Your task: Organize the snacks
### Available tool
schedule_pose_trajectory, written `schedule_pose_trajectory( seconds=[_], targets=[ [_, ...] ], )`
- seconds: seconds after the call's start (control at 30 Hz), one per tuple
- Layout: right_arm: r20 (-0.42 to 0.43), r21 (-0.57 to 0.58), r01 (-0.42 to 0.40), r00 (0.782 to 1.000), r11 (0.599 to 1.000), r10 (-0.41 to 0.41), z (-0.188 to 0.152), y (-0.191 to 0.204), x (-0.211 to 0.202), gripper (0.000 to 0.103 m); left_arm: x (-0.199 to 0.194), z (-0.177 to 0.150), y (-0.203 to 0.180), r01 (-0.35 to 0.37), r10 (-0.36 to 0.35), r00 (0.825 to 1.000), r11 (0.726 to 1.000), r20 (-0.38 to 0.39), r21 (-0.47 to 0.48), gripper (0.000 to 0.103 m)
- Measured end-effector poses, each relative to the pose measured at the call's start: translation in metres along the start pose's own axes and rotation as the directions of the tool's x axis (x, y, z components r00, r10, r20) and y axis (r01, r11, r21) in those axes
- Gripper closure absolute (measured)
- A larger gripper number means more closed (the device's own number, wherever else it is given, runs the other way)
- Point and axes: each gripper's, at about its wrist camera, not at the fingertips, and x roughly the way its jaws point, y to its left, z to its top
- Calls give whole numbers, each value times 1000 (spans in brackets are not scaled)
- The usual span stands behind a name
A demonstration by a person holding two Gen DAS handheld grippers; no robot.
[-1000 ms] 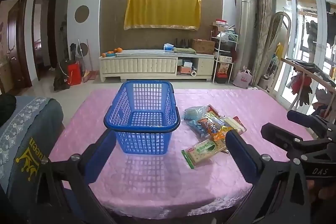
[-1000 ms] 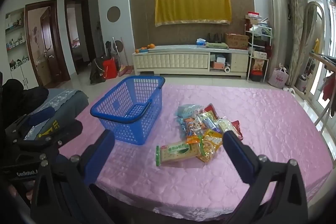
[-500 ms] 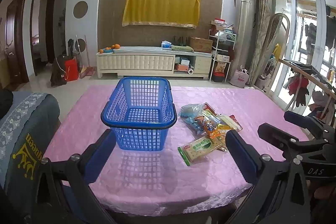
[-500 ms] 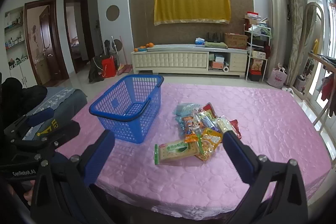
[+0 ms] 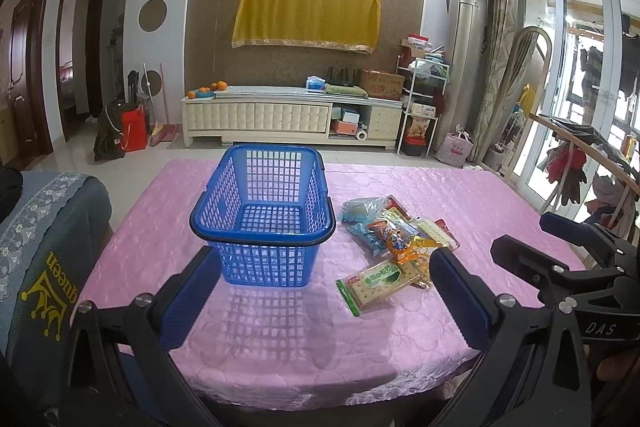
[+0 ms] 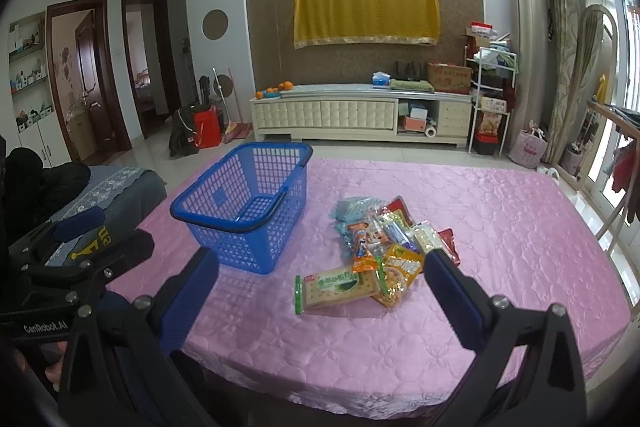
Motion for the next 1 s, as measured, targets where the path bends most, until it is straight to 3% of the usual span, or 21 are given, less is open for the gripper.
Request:
schedule_pose_trajectory(
  seconds=[1.0],
  targets=[
    [0, 5, -6, 1000, 1000, 6, 3, -1, 0, 0, 1, 3, 0, 22, -22, 1000, 1000, -12, -2, 0]
  ],
)
